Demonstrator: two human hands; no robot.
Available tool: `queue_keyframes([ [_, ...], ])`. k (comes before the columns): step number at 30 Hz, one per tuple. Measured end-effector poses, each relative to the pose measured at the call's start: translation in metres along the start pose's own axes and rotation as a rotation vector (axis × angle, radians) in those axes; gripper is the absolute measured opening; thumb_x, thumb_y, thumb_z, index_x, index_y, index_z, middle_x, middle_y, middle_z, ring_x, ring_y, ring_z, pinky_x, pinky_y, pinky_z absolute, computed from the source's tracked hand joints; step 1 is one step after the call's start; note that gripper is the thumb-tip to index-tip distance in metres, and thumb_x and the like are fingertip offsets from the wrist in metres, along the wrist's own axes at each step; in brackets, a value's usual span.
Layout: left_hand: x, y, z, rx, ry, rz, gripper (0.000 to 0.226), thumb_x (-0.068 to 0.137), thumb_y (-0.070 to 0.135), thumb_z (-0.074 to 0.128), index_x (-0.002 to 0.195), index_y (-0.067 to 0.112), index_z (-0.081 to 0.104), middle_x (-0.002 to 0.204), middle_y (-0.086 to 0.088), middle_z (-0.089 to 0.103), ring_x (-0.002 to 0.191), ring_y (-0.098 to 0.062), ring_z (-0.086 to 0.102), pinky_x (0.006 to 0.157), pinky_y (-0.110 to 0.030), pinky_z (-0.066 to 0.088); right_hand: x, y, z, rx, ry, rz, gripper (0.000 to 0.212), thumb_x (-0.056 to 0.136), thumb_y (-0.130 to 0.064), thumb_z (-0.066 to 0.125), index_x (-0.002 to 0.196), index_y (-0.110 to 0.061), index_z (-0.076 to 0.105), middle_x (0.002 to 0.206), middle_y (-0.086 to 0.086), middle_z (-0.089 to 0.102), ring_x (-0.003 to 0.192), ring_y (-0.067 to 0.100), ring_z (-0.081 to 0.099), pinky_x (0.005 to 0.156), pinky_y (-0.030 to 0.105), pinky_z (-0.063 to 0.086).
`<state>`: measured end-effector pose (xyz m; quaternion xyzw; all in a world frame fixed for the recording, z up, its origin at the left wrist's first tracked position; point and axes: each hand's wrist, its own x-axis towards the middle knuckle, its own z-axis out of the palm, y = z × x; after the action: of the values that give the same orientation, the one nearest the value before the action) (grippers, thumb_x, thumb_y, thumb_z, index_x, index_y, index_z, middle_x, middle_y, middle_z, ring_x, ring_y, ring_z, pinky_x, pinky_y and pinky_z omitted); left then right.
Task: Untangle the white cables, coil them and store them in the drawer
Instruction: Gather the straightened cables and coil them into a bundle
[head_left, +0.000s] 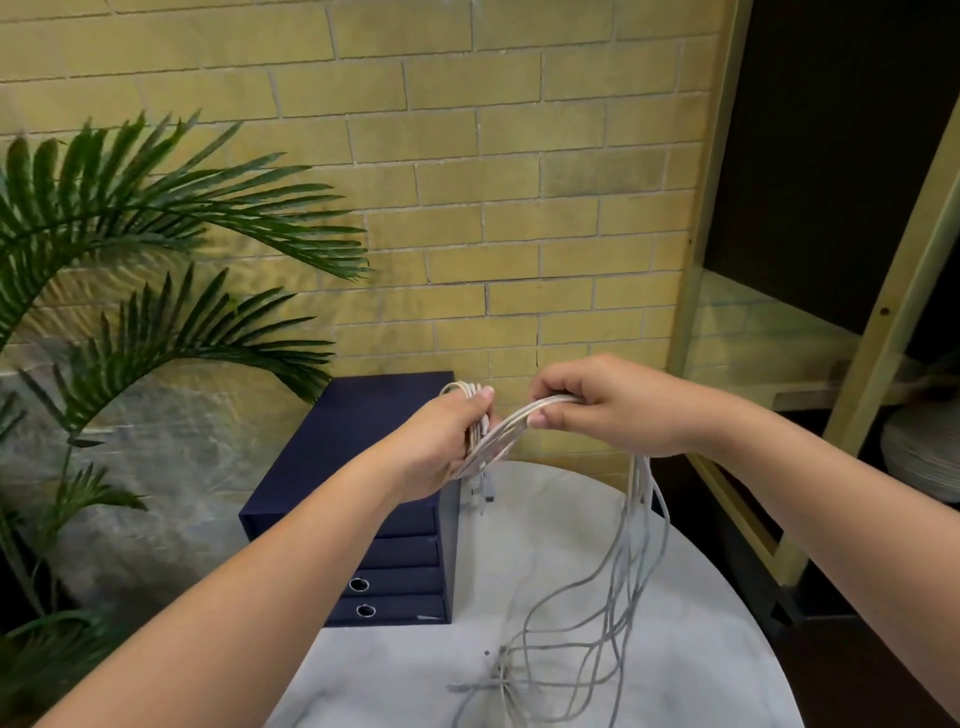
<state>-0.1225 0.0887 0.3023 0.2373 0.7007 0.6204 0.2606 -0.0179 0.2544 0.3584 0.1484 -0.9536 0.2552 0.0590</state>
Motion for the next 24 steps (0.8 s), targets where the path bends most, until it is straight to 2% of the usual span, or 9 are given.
queue_keyframes([
  [4, 0.006, -0.004, -0.001, -0.021, 0.042, 0.033, 0.037, 0.105, 0.03, 0.033, 0.089, 0.004, 0.054, 0.07, -0.01, 0.06, 0.056, -0.017, 0.057, 0.05, -0.023, 0.046, 0.002, -0.011, 0.007, 0.044, -0.034, -0.052, 0.011, 0.085, -0.027, 0.069, 0.087, -0.018, 0.063, 0.065, -0.014, 0.053, 0.058, -0.001, 0.047, 0.054, 0.013, 0.035],
  [7, 0.008, -0.009, 0.002, 0.149, 0.017, 0.093, 0.039, 0.105, 0.032, 0.038, 0.114, -0.001, 0.057, 0.098, -0.02, 0.066, 0.089, -0.033, 0.064, 0.079, -0.037, 0.056, 0.007, -0.008, 0.01, -0.073, 0.033, -0.104, 0.01, 0.083, -0.021, 0.071, 0.085, -0.019, 0.062, 0.068, -0.013, 0.058, 0.063, 0.001, 0.051, 0.056, 0.016, 0.036],
  [9, 0.003, -0.011, 0.005, 0.201, -0.012, 0.117, 0.03, 0.104, 0.026, 0.042, 0.114, 0.006, 0.063, 0.104, -0.013, 0.07, 0.101, -0.027, 0.066, 0.092, -0.04, 0.053, 0.008, -0.007, 0.009, -0.213, 0.06, -0.136, 0.006, 0.086, -0.022, 0.066, 0.084, -0.019, 0.061, 0.069, -0.012, 0.059, 0.065, 0.003, 0.052, 0.056, 0.019, 0.037],
  [11, 0.003, -0.014, 0.0, 0.336, 0.019, 0.165, 0.032, 0.103, 0.033, 0.042, 0.103, 0.01, 0.064, 0.093, -0.012, 0.069, 0.089, -0.029, 0.066, 0.088, -0.047, 0.053, 0.007, -0.006, 0.01, -0.298, 0.015, -0.113, 0.012, 0.091, -0.029, 0.06, 0.08, -0.025, 0.056, 0.066, -0.013, 0.055, 0.063, 0.003, 0.05, 0.055, 0.02, 0.035],
  [13, 0.005, -0.016, -0.009, 0.519, 0.088, 0.196, 0.032, 0.101, 0.037, 0.041, 0.087, 0.015, 0.059, 0.079, -0.005, 0.061, 0.075, -0.021, 0.058, 0.079, -0.046, 0.051, 0.004, -0.003, 0.013, -0.327, -0.039, -0.06, 0.021, 0.095, -0.036, 0.051, 0.076, -0.028, 0.05, 0.063, -0.01, 0.05, 0.06, 0.004, 0.048, 0.054, 0.022, 0.034],
  [16, 0.004, -0.015, -0.013, 0.631, 0.056, 0.202, 0.027, 0.101, 0.035, 0.041, 0.088, 0.019, 0.059, 0.085, 0.003, 0.065, 0.084, -0.017, 0.06, 0.085, -0.04, 0.05, 0.002, 0.002, 0.018, -0.369, -0.041, -0.028, 0.026, 0.098, -0.038, 0.045, 0.088, -0.019, 0.058, 0.065, -0.004, 0.053, 0.061, 0.01, 0.047, 0.057, 0.031, 0.035],
  [18, -0.002, -0.016, -0.009, 0.692, -0.016, 0.18, 0.031, 0.102, 0.035, 0.039, 0.092, 0.015, 0.06, 0.079, 0.008, 0.069, 0.081, -0.015, 0.06, 0.081, -0.036, 0.05, 0.002, 0.005, 0.017, -0.352, -0.025, -0.026, 0.022, 0.096, -0.038, 0.048, 0.091, -0.021, 0.061, 0.068, -0.005, 0.056, 0.063, 0.01, 0.049, 0.059, 0.032, 0.038],
  [21, -0.011, -0.018, -0.002, 0.588, -0.075, 0.13, 0.035, 0.104, 0.029, 0.037, 0.082, 0.008, 0.056, 0.065, 0.001, 0.062, 0.059, -0.011, 0.055, 0.061, -0.027, 0.048, 0.003, 0.01, 0.011, -0.24, -0.029, -0.009, 0.012, 0.093, -0.036, 0.055, 0.092, -0.028, 0.064, 0.071, -0.01, 0.058, 0.066, 0.006, 0.05, 0.062, 0.026, 0.04],
  [24, -0.019, -0.016, 0.001, 0.333, -0.179, 0.073, 0.035, 0.102, 0.03, 0.034, 0.082, 0.008, 0.052, 0.058, -0.005, 0.046, 0.052, -0.017, 0.044, 0.066, -0.032, 0.049, 0.004, 0.017, 0.008, -0.108, -0.041, 0.003, 0.006, 0.092, -0.031, 0.059, 0.089, -0.029, 0.064, 0.064, -0.01, 0.051, 0.06, 0.004, 0.044, 0.056, 0.018, 0.033],
])
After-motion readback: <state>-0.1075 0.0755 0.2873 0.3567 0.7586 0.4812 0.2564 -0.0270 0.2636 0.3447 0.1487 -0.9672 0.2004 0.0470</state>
